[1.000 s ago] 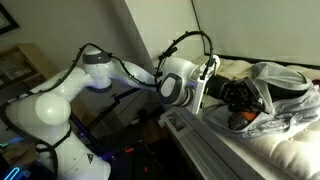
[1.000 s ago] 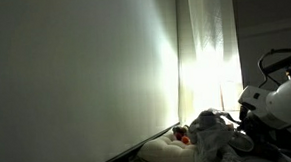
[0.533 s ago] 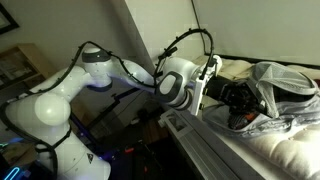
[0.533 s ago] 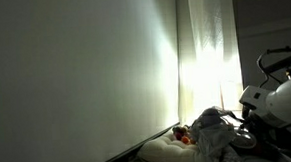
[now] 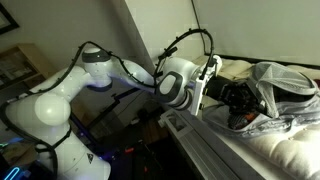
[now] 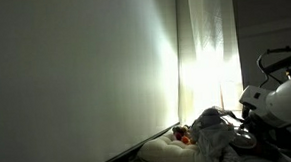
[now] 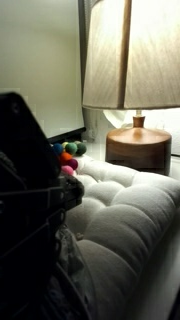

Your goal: Close the bag

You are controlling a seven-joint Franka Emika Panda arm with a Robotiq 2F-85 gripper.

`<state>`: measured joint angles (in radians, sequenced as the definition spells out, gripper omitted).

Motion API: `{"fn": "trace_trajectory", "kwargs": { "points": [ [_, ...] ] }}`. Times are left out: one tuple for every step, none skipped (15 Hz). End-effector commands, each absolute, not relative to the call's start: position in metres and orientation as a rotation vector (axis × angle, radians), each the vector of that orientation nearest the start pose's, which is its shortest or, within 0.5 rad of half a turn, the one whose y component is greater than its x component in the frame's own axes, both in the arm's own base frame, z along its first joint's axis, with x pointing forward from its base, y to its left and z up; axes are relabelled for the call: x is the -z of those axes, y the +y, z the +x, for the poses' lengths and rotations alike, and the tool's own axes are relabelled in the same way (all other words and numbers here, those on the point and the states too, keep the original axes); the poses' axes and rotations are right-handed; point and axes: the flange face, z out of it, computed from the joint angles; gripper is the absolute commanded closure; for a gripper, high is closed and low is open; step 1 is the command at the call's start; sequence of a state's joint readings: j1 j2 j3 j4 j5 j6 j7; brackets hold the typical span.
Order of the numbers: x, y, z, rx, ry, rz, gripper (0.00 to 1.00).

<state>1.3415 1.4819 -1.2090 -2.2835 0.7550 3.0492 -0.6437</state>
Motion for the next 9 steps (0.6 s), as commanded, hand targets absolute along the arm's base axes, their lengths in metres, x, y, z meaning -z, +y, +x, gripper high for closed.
{"fn": "trace_trajectory", "kwargs": {
  "points": [
    [-0.1954, -0.0161, 0.5438, -0.293, 0.607, 1.872, 0.98],
    [-0.1954, -0.016, 0.5438, -0.293, 0.607, 1.872, 0.98],
    [-0.1954, -0.016, 0.5438, -0.293, 0.607, 1.872, 0.98],
    [-0.1954, -0.016, 0.5438, -0.293, 0.607, 1.872, 0.98],
    [-0.1954, -0.0161, 0.5438, -0.293, 0.607, 1.872, 0.98],
    [-0.1954, -0.016, 0.5438, -0.293, 0.607, 1.872, 0.98],
    [-0.1954, -0.016, 0.5438, -0.293, 0.607, 1.872, 0.99],
    [-0.1952, -0.0159, 0.5437, -0.288, 0.608, 1.861, 0.99],
    [-0.1923, -0.012, 0.5448, -0.309, 0.604, 1.869, 0.99]
  ]
}}
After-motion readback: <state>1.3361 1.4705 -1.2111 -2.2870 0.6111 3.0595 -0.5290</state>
